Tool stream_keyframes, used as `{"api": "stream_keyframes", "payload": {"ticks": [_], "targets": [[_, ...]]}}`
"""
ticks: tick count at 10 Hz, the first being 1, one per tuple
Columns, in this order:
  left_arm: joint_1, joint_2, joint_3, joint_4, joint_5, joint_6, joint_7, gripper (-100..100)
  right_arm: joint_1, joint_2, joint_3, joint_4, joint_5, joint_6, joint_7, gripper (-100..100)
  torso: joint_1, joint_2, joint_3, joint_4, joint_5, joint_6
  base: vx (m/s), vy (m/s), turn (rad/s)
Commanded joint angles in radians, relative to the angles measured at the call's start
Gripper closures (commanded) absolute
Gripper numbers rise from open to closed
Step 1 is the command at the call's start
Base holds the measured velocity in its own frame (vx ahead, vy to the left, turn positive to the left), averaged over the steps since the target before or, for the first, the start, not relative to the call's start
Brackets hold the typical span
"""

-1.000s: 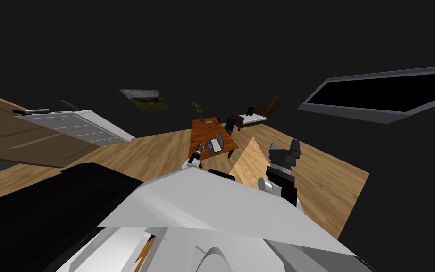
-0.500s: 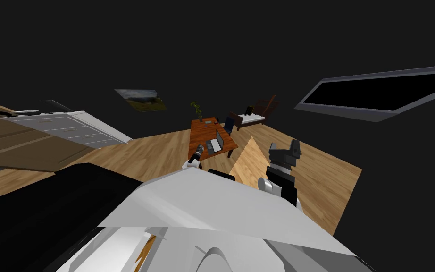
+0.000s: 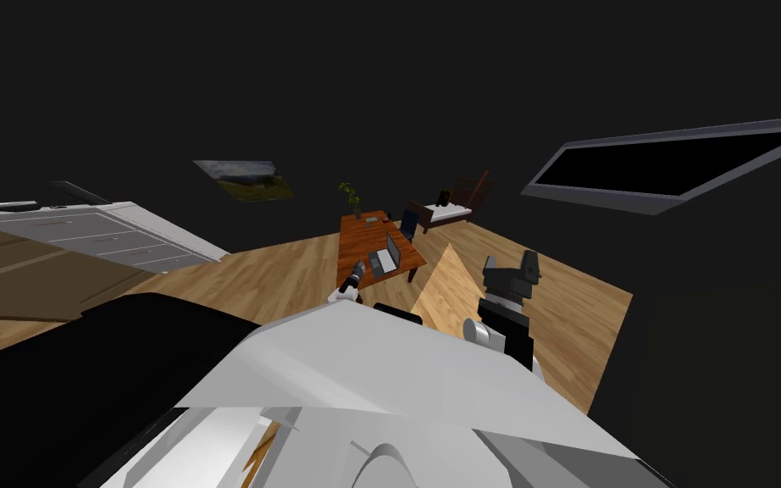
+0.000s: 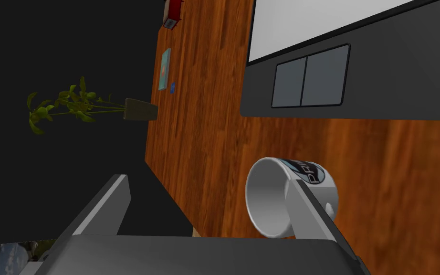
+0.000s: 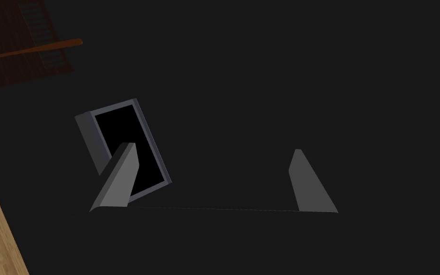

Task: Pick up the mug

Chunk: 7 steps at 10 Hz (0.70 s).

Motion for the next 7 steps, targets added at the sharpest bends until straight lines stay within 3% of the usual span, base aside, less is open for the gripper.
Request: {"api": "stream_keyframes", "payload": {"ticks": [1, 2, 7], "targets": [[-0.019, 0.002, 0.003, 0.05, 0.009, 0.005, 0.004, -100, 0.0, 0.0, 0.0, 0.0, 0.0, 0.0, 0.0, 0, 0.0, 0.0, 0.0, 0.0, 0.0, 0.0, -0.003, 0.023, -0.047], [-0.019, 0.002, 0.003, 0.051, 0.009, 0.005, 0.004, -100, 0.0, 0.0, 0.0, 0.0, 0.0, 0.0, 0.0, 0, 0.0, 0.0, 0.0, 0.0, 0.0, 0.0, -0.001, 0.012, -0.002], [-0.085, 0.008, 0.017, 0.197, 0.058, 0.029, 0.025, -100, 0.0, 0.0, 0.0, 0.0, 0.0, 0.0, 0.0, 0, 0.0, 0.0, 0.0, 0.0, 0.0, 0.0, 0.0, 0.027, -0.071]]}}
